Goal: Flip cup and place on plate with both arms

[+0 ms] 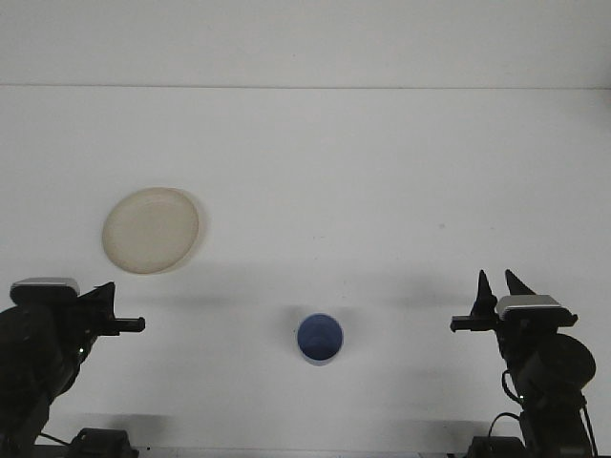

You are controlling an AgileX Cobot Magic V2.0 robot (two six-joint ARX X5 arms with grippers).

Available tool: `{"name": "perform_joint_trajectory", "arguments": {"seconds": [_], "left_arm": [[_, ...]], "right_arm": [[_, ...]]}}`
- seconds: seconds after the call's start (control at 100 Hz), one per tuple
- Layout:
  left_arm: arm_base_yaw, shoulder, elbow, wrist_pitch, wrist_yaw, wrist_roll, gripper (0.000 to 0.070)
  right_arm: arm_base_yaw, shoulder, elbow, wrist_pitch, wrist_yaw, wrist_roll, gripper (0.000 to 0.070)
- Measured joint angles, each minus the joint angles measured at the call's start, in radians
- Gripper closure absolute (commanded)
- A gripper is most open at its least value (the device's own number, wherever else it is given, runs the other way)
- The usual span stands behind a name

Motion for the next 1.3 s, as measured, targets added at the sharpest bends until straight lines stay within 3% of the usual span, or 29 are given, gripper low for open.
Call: {"name": "perform_joint_trajectory", "arguments": {"seconds": [0.22,0.5,0.56,0.67,0.72,1.05,1.3], "left_arm": [[0.0,0.171,0.069,-0.169,0.0,0.006,0.0689],[0.0,0.169,0.069,-0.127,0.0,0.007,0.0671],[0.0,0.162,0.069,-0.126,0.0,0.006,0.0564],[0.0,0.15,0.069,-0.126,0.0,0.006,0.0217],[0.0,0.147,0.069,-0.126,0.0,0.005,0.0141],[-0.011,0.156,0.083,-0.161,0.004,0.002,0.0139],[-0.148,0.283,0.216,-0.266,0.025,-0.018,0.0146]], "right_arm": [[0.0,0.0,0.0,0.0,0.0,0.0,0.0423],[0.0,0.0,0.0,-0.009,0.0,0.0,0.0424],[0.0,0.0,0.0,-0.016,0.0,0.0,0.0424],[0.0,0.0,0.0,-0.022,0.0,0.0,0.0424],[0.0,0.0,0.0,-0.022,0.0,0.0,0.0423],[0.0,0.0,0.0,-0.022,0.0,0.0,0.0424],[0.0,0.0,0.0,-0.022,0.0,0.0,0.0423]]}}
